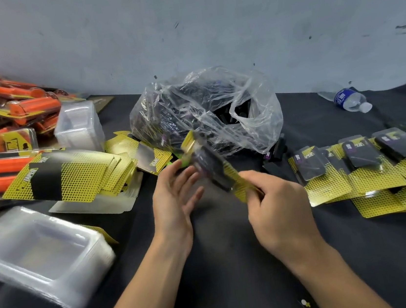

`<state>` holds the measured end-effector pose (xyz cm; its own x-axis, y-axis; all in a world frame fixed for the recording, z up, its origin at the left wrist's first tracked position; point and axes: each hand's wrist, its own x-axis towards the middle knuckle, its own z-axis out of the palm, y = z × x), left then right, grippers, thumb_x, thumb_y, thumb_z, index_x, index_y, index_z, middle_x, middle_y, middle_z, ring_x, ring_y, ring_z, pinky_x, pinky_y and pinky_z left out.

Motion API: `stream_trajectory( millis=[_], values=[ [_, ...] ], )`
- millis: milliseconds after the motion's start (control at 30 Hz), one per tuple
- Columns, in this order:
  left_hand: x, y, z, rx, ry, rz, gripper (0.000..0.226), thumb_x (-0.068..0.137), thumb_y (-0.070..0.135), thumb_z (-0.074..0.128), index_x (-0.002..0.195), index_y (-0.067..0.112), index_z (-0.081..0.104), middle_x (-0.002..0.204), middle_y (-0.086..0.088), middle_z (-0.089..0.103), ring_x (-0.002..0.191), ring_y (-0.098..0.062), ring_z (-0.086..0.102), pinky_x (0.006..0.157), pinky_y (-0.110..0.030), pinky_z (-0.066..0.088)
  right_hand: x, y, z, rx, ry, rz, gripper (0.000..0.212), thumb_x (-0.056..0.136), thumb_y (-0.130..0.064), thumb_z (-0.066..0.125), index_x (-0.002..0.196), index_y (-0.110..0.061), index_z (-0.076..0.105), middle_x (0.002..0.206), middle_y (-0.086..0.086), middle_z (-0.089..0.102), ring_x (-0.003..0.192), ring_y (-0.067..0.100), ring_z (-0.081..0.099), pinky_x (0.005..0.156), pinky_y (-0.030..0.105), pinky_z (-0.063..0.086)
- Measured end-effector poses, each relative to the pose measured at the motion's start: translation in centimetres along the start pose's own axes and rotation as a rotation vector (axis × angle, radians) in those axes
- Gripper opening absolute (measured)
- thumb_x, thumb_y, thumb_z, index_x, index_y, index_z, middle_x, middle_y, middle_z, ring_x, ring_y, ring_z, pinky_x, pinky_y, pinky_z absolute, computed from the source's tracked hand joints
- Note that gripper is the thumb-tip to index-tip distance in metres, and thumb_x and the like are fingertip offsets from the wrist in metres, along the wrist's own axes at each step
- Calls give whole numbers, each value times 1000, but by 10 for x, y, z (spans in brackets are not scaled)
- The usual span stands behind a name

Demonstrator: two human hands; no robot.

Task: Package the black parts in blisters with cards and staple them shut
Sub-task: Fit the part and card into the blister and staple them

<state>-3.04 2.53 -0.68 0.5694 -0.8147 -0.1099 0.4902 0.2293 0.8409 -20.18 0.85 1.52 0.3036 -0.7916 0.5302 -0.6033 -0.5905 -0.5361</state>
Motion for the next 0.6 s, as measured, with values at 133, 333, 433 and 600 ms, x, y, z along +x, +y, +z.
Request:
stream_trajectory(
  millis=[133, 333, 433, 600],
  values=[
    [-2, -3, 0, 129, -16, 10, 28, 96, 34, 59, 80, 27, 80, 95, 2, 77, 84, -8, 72, 81, -28, 54, 2, 5, 2, 25, -104, 81, 37, 98, -8, 54, 122, -30, 72, 94, -2, 73, 82, 19, 60, 74, 31, 45],
    [0, -6, 1, 242, 18, 95, 17, 83, 40, 68, 87, 29, 81, 96, 1, 78, 100, -21, 72, 95, -42, 54, 3, 7, 2, 83, -182, 149, 42, 99, -7, 56, 132, -29, 69, 118, -10, 75, 107, 14, 66, 87, 14, 41],
    [3, -7, -2, 276, 35, 102, 8, 76, 20, 70, 80, 24, 75, 85, -5, 74, 86, -29, 70, 84, -45, 57, 2, 6, 6, 122, -142, 187, 40, 98, -7, 60, 130, -29, 70, 118, -15, 74, 108, 9, 65, 90, 12, 41],
    [4, -4, -3, 240, 48, 105, 28, 86, 2, 66, 78, 27, 75, 79, -2, 70, 76, -18, 69, 71, -37, 58, 4, 15, 6, 224, -43, 282, 18, 91, -15, 74, 98, -32, 73, 63, -22, 62, 64, 0, 59, 59, 10, 41]
  ],
)
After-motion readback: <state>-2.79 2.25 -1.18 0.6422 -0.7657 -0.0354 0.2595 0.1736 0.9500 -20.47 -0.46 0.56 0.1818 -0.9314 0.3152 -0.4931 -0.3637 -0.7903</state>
